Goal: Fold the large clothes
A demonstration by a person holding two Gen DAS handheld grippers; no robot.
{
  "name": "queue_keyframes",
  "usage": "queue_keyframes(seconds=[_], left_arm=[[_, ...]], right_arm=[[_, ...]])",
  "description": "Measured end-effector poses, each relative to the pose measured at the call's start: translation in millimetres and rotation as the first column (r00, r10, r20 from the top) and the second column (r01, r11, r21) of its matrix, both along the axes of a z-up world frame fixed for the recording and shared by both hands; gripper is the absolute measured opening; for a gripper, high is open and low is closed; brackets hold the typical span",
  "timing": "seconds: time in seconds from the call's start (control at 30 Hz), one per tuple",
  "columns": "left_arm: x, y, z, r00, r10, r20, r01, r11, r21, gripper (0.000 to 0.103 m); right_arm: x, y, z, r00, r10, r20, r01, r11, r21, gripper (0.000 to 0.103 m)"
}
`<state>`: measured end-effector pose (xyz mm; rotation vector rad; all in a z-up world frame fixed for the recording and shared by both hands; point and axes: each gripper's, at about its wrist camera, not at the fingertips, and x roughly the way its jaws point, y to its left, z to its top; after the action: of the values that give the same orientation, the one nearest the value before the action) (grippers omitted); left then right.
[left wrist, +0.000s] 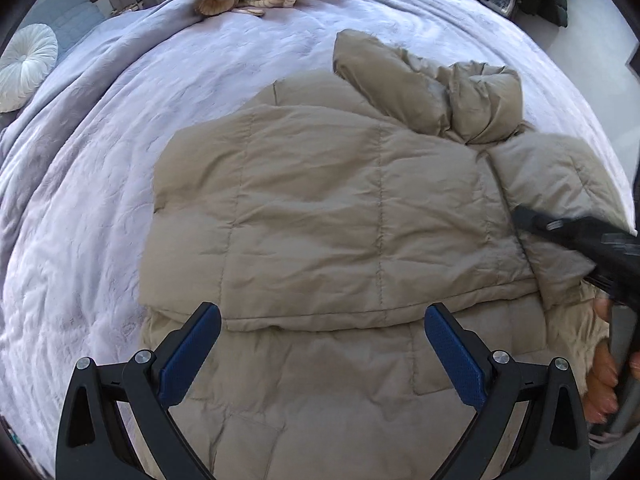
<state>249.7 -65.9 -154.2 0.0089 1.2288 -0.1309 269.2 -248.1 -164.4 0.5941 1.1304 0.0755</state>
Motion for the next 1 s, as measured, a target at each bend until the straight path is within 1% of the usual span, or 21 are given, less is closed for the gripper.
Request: queue_keyframes(seconds=[0.03, 0.1, 0.17, 0.23, 0.3, 0.37, 0.4, 0.43, 0.5, 0.53, 0.57, 0.6, 0.63, 0.67, 0.73, 0.77, 0.8, 0.83, 0.87, 0.93, 1.0], left_arm=[[1, 1, 1, 1.000, -0.001, 0.002, 0.001, 1.000, -0.015, 0.102], [5, 5, 2, 1.000, 0.003, 0.005, -0.002, 0.998, -0.064, 0.102], [8, 9, 3, 1.000, 0.011, -0.003, -0.011, 0.991, -0.134, 0.102], [13, 14, 4, 1.000, 0.023, -0.013, -0.025, 0.979, -0.200, 0.102], [18, 19, 4, 0.999, 0.030, -0.010, -0.032, 0.973, -0.230, 0.102], [21, 24, 7, 1.000, 0.031, 0.002, -0.030, 0.969, -0.244, 0.102], [23, 26, 7, 0.999, 0.032, 0.005, -0.029, 0.968, -0.250, 0.102], [24, 29, 8, 0.999, 0.034, 0.007, -0.031, 0.965, -0.259, 0.102], [28, 38, 9, 0.999, 0.045, 0.001, -0.043, 0.957, -0.285, 0.102], [29, 42, 9, 0.999, 0.054, -0.004, -0.053, 0.954, -0.294, 0.102], [31, 46, 9, 0.998, 0.066, -0.011, -0.066, 0.950, -0.304, 0.102], [33, 50, 9, 0.997, 0.076, -0.017, -0.078, 0.946, -0.315, 0.102], [34, 55, 9, 0.996, 0.091, -0.021, -0.092, 0.938, -0.333, 0.102], [35, 61, 10, 0.994, 0.104, -0.024, -0.106, 0.929, -0.355, 0.102], [36, 71, 13, 0.992, 0.128, -0.023, -0.126, 0.908, -0.401, 0.102], [36, 77, 15, 0.990, 0.139, -0.023, -0.135, 0.894, -0.426, 0.102], [37, 82, 16, 0.989, 0.147, -0.027, -0.144, 0.879, -0.454, 0.102], [38, 86, 15, 0.987, 0.154, -0.035, -0.152, 0.864, -0.480, 0.102], [40, 89, 15, 0.986, 0.160, -0.046, -0.161, 0.848, -0.505, 0.102], [44, 92, 13, 0.985, 0.158, -0.066, -0.168, 0.829, -0.534, 0.102], [46, 88, 10, 0.987, 0.137, -0.082, -0.160, 0.818, -0.553, 0.102]], right_arm=[[-3, -1, 5, 1.000, 0.003, 0.009, -0.003, 1.000, 0.017, 0.085], [-18, -9, 27, 0.999, -0.009, 0.052, 0.007, 1.000, 0.030, 0.086], [-27, -22, 41, 0.997, -0.045, 0.063, 0.043, 0.998, 0.037, 0.086], [-42, -48, 45, 0.989, -0.138, 0.046, 0.135, 0.989, 0.057, 0.086], [-50, -72, 40, 0.972, -0.231, 0.032, 0.227, 0.970, 0.089, 0.084], [-54, -94, 34, 0.946, -0.325, 0.016, 0.321, 0.940, 0.118, 0.076], [-57, -107, 29, 0.925, -0.379, 0.003, 0.374, 0.914, 0.154, 0.062], [-57, -115, 25, 0.907, -0.421, -0.011, 0.416, 0.891, 0.184, 0.039], [-55, -127, 23, 0.882, -0.470, -0.025, 0.464, 0.857, 0.224, 0.013], [-52, -127, 25, 0.879, -0.476, -0.010, 0.465, 0.853, 0.238, 0.013], [-46, -124, 32, 0.888, -0.460, 0.017, 0.444, 0.866, 0.231, 0.012], [-38, -114, 40, 0.905, -0.422, 0.054, 0.403, 0.891, 0.210, 0.012], [-30, -101, 50, 0.927, -0.363, 0.099, 0.343, 0.924, 0.171, 0.012], [-18, -83, 58, 0.943, -0.308, 0.130, 0.290, 0.947, 0.138, 0.012], [0, -45, 69, 0.970, -0.170, 0.176, 0.159, 0.985, 0.073, 0.012], [8, -21, 71, 0.980, -0.080, 0.184, 0.076, 0.997, 0.029, 0.012], [12, 1, 71, 0.985, -0.004, 0.175, 0.009, 1.000, -0.026, 0.013], [16, 21, 67, 0.986, 0.045, 0.161, -0.034, 0.997, -0.066, 0.017], [20, 45, 60, 0.984, 0.123, 0.127, -0.107, 0.987, -0.121, 0.023], [22, 79, 46, 0.973, 0.221, 0.066, -0.207, 0.963, -0.171, 0.063], [14, 95, 39, 0.962, 0.271, 0.027, -0.260, 0.945, -0.200, 0.065]])
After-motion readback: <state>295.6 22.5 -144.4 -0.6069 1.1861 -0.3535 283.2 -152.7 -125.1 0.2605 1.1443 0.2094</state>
